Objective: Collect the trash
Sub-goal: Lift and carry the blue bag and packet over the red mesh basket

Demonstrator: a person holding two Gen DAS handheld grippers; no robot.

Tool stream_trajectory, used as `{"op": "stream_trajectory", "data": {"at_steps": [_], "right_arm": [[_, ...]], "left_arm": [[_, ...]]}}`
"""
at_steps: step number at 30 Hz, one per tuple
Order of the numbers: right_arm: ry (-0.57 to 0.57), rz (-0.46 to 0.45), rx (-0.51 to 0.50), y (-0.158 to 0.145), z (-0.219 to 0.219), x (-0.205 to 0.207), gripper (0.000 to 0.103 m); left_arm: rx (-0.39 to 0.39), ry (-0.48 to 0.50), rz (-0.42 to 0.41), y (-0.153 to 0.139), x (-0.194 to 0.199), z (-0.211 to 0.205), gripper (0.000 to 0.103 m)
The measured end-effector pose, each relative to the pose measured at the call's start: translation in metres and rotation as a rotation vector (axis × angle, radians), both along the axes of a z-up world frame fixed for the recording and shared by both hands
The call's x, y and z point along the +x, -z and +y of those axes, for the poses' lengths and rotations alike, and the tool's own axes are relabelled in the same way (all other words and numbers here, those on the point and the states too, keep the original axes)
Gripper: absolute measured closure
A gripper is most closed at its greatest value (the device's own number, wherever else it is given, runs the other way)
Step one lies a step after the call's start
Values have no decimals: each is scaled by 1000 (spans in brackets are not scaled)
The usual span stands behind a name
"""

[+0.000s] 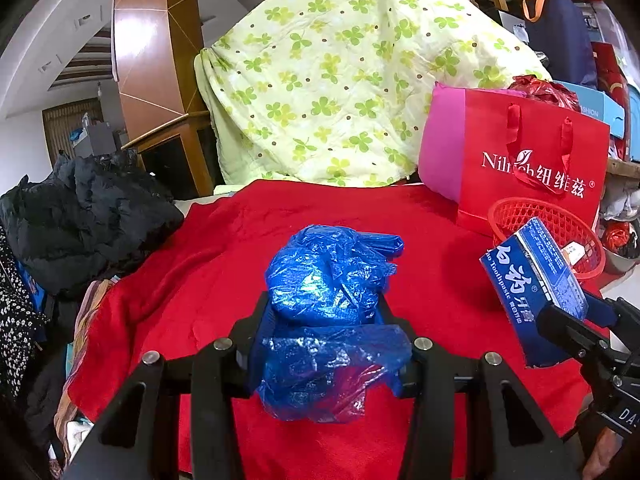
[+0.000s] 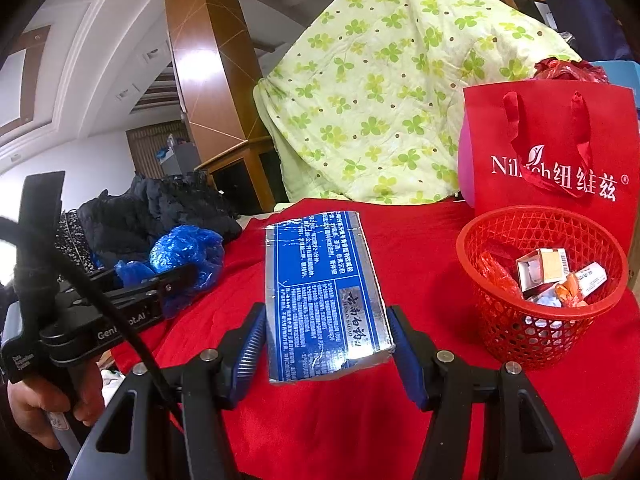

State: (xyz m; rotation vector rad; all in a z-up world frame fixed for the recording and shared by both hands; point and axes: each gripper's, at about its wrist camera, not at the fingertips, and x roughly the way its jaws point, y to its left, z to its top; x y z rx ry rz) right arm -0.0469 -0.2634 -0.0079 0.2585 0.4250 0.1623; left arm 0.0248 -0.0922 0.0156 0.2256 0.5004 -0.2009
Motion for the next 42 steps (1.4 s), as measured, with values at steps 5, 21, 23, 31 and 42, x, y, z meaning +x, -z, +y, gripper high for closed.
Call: {"op": "stream_trajectory", "data": {"at_steps": [5, 21, 23, 31, 42], "right_arm": [[-1, -1, -1, 1, 0, 1, 40], [-3, -1, 11, 1, 0, 2, 40], [-2, -2, 11, 1, 0, 2, 40], [-2, 0, 14, 2, 0, 2, 40], [-2, -8, 22, 4, 2, 0, 40]], "left_arm": [[0, -1, 4, 0, 1, 0, 54], [-5, -7, 15, 4, 2, -1, 54], [-9, -5, 19, 5, 2, 0, 54], [-7, -6, 24, 8, 3, 4, 54], [-5, -9, 24, 7, 3, 6, 54]]}}
